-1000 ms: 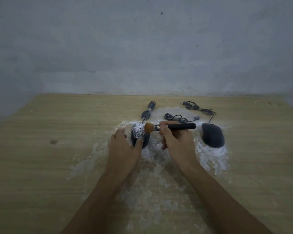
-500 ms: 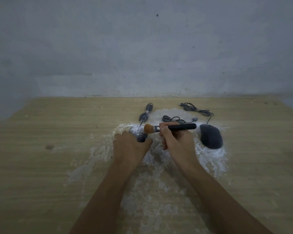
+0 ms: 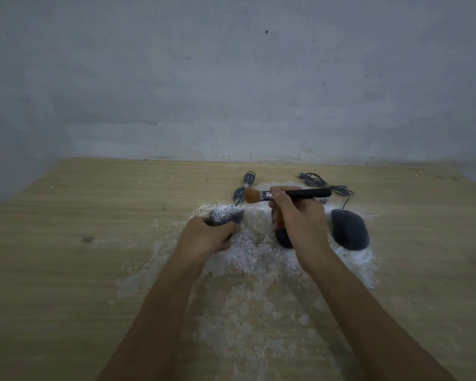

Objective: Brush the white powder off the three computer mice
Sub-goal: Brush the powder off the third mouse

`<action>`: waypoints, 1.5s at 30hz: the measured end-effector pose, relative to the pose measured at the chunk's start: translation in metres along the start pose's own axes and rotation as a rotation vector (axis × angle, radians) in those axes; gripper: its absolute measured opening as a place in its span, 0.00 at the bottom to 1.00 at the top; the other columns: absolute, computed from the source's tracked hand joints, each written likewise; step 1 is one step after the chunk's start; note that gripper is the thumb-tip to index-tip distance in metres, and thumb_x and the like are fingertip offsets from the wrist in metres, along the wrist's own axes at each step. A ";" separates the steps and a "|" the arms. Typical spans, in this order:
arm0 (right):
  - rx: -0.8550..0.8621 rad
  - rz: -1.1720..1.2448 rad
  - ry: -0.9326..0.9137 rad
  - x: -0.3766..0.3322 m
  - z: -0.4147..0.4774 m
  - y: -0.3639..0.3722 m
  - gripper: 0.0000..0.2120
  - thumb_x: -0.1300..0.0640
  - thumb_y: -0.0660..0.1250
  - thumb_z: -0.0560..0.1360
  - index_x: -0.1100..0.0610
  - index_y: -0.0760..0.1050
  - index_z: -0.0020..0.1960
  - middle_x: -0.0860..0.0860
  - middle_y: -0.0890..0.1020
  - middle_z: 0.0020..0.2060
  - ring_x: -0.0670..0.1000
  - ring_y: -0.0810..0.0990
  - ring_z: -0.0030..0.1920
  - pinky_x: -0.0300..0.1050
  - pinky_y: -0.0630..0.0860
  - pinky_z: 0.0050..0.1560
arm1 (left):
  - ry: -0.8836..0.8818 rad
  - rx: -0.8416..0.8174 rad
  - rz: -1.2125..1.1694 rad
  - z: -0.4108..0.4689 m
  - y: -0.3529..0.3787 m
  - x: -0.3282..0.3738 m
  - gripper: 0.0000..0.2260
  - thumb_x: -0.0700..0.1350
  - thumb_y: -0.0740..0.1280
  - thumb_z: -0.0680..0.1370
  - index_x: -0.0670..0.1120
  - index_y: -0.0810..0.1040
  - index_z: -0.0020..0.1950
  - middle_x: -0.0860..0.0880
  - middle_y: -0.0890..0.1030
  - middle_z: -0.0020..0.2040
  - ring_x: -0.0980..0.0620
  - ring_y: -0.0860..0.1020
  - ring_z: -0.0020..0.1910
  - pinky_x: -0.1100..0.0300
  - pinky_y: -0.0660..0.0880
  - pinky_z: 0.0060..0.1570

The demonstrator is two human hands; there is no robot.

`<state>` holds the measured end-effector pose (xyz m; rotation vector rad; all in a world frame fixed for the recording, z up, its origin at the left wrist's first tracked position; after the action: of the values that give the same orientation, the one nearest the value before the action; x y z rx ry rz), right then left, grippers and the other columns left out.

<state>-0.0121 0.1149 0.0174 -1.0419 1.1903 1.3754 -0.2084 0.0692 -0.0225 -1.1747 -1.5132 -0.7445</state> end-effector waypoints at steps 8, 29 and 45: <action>-0.028 0.002 0.045 -0.004 0.019 0.006 0.05 0.55 0.70 0.79 0.55 0.83 0.47 0.50 0.85 0.35 0.44 0.78 0.31 0.36 0.76 0.31 | -0.203 -0.137 -0.446 -0.004 0.008 -0.006 0.11 0.33 0.65 0.81 0.31 0.74 0.62 0.33 0.82 0.55 0.40 0.84 0.50 0.57 0.84 0.40; -0.007 -0.342 -0.145 -0.010 0.071 0.023 0.07 0.51 0.68 0.78 0.50 0.82 0.44 0.52 0.86 0.38 0.46 0.78 0.32 0.44 0.72 0.35 | 0.015 -0.187 -0.684 -0.007 0.036 -0.022 0.14 0.31 0.63 0.80 0.45 0.77 0.62 0.47 0.86 0.56 0.50 0.84 0.57 0.57 0.81 0.56; 0.001 -0.401 -0.183 -0.008 0.071 0.030 0.07 0.51 0.68 0.79 0.52 0.83 0.48 0.49 0.86 0.40 0.45 0.83 0.40 0.37 0.76 0.37 | 0.035 -0.186 -0.661 -0.006 0.035 -0.022 0.15 0.31 0.64 0.80 0.46 0.75 0.63 0.47 0.85 0.57 0.51 0.84 0.56 0.58 0.81 0.55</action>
<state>-0.0412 0.1838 0.0394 -1.0616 0.7954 1.1252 -0.1736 0.0692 -0.0460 -0.7715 -1.8502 -1.3592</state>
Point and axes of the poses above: each hand's wrist, its own z-axis towards the middle knuckle, its own y-axis out of the palm, x = y × z, the point moved 7 cm from there along z, towards the middle knuckle
